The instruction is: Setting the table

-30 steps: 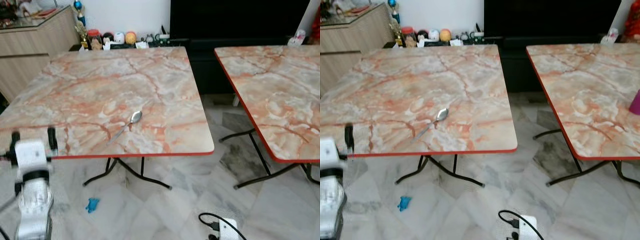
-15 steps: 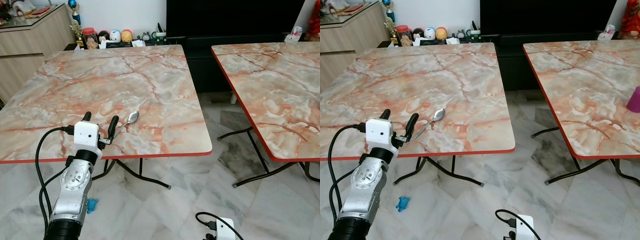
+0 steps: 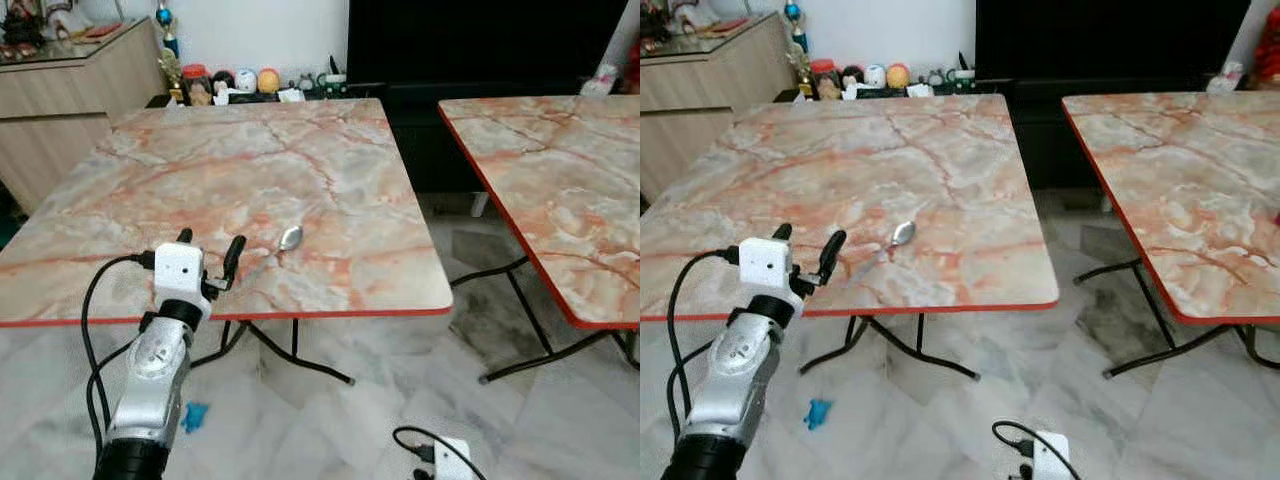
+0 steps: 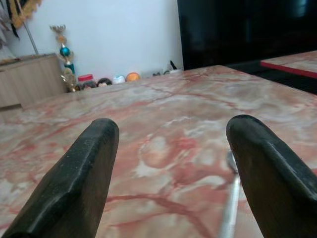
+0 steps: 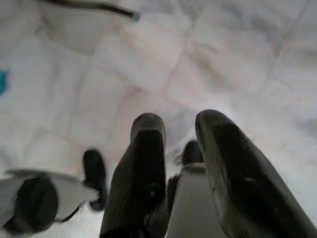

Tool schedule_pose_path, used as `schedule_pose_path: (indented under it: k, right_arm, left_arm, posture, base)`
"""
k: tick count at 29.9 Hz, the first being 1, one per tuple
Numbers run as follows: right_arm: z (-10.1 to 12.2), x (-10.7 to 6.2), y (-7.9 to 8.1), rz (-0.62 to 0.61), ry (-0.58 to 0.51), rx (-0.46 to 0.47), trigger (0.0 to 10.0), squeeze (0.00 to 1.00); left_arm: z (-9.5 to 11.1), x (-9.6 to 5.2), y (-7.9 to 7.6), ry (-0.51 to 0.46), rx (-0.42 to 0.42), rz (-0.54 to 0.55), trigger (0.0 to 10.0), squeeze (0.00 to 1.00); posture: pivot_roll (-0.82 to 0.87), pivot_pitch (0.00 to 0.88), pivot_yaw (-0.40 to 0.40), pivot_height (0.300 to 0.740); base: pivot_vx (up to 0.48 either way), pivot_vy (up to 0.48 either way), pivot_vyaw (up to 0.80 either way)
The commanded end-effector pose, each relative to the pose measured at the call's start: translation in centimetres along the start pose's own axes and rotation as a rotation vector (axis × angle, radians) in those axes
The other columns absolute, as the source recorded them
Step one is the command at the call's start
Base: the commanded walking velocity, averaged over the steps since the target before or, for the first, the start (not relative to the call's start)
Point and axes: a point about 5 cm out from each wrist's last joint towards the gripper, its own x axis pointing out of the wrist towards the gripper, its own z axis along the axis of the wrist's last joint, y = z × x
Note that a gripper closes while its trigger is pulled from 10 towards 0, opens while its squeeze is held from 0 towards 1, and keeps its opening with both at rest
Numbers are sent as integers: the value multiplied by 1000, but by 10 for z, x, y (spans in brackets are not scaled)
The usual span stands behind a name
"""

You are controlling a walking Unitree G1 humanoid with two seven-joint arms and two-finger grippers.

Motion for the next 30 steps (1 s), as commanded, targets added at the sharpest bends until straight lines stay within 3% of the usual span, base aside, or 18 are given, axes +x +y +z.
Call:
schedule_pose_path:
  k: [1,7,15,20,26,30]
  right_arm:
    - [-3,-1,-7,-25,11,-24,10000,0]
    - [3,1,-7,-18,0,-3,10000,0]
    - [12,3,5,5,-26,-2,10000,0]
    - [15,3,7,5,-37,-2,10000,0]
    - [18,4,14,10,-41,-9,10000,0]
    - [22,5,8,1,-48,-9,10000,0]
  left_arm:
    - [5,3,-2,-14,-9,-10,10000,0]
    - [6,4,3,-13,-6,1,10000,0]
    - [9,6,-2,-19,-17,-18,10000,0]
    - [10,6,-5,-21,-11,-41,10000,0]
    - [8,7,-13,3,-82,-81,10000,0]
    - [7,6,-17,9,-95,-105,10000,0]
  posture:
    - [127,0,29,740]
    - [131,0,29,740]
    - [131,0,31,740]
    - [132,0,33,740]
    - [129,0,35,740]
    - [127,0,35,740]
  base:
    - [0,424,0]
    - [0,421,0]
    - [0,395,-629]
    - [0,0,0]
    - [0,0,0]
    - [0,0,0]
